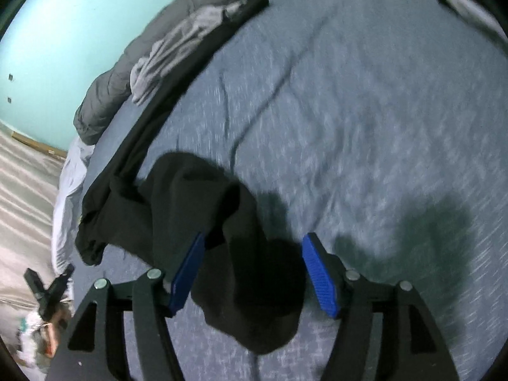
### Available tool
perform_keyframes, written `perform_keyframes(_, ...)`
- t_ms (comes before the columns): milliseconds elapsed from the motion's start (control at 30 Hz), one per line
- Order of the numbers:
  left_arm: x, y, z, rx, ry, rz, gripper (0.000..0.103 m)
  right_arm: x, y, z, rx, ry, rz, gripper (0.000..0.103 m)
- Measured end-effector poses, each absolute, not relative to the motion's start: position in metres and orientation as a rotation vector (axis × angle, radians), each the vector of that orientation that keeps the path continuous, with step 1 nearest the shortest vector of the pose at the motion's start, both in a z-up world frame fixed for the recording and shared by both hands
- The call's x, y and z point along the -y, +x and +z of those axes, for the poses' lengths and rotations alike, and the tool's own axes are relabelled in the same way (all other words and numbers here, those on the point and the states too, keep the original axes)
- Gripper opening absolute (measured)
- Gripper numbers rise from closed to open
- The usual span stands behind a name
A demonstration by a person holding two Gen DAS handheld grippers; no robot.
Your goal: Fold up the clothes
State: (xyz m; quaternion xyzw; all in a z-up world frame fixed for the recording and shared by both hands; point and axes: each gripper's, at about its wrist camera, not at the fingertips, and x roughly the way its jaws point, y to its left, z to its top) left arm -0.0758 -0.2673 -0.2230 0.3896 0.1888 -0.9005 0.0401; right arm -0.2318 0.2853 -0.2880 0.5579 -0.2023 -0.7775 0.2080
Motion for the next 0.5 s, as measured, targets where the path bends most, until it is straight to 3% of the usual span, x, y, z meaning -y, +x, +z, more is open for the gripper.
perform_keyframes(133, 0.233, -0.085, -0.239, -0.613, 1.206, -2.787, 0.010, -0.279, -0.227, -0.307, 0.536, 1.575, -2.143, 0.065)
perform_keyframes(267, 0.209, -0.093, -0.259, -0.647, 1.229, -2.794, 0.010, -0.267, -0.222, -0.306, 0.388, 1.528, -2.154, 0.015)
perform_keyframes(500, 0.194, -0.104, -0.277, -0.638, 1.254, -2.794, 0.010, -0.284, -0.241, -0.247, 0.235, 1.338, -2.294, 0.011)
